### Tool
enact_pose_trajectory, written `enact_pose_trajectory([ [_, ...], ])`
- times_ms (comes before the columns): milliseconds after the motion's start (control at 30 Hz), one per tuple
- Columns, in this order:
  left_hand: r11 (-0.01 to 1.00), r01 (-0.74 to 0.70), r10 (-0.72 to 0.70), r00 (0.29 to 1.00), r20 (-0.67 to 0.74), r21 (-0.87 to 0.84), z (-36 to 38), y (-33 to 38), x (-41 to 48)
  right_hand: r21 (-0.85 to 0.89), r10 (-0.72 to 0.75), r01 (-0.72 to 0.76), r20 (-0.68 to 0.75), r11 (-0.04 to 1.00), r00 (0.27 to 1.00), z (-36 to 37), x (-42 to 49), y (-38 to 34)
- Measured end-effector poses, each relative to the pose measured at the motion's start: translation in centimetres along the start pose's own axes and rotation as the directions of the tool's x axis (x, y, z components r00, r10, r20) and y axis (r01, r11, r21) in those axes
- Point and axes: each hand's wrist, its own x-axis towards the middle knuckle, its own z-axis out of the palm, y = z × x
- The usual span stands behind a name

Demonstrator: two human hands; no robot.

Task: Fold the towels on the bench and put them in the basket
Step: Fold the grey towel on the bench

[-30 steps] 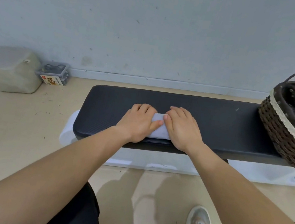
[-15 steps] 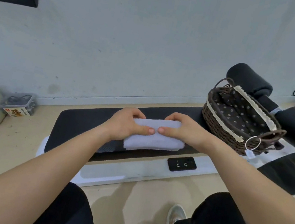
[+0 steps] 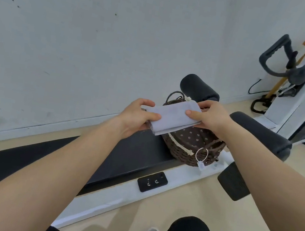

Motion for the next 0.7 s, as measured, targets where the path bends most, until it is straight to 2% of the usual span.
enact_pose_trajectory([
  [67,0.997,-0.029,0.031,0.999,-0.016,0.077,2.0,0.4,2.4,-0.103,-0.031,0.027,-0.035,0.994,0.999,-1.5,2.4,1.0],
  [167,0.965,-0.082,0.091,0.996,-0.026,0.251,5.1,0.0,6.5,-0.349,-0.09,0.081,-0.008,0.934,0.996,-3.1,5.6,2.2],
  [267,0.858,-0.134,0.149,0.989,0.01,0.496,7.5,-1.0,10.1,-0.567,-0.081,0.086,0.034,0.82,0.996,-4.2,8.1,3.1],
  [400,0.733,-0.16,0.105,0.987,0.122,0.661,9.8,-2.2,13.2,-0.781,0.004,0.083,0.109,0.619,0.994,-4.5,10.0,4.0],
  [467,0.669,-0.169,0.062,0.983,0.172,0.724,10.6,-2.6,14.3,-0.832,0.059,0.087,0.142,0.547,0.988,-4.3,10.7,4.6],
  [600,0.51,-0.217,-0.035,0.962,0.272,0.832,11.5,-2.7,15.6,-0.872,0.143,0.102,0.192,0.478,0.971,-3.4,11.6,5.6],
  [700,0.408,-0.247,-0.112,0.942,0.316,0.879,12.0,-2.1,16.1,-0.918,0.156,0.163,0.232,0.361,0.96,-2.4,11.8,5.8],
])
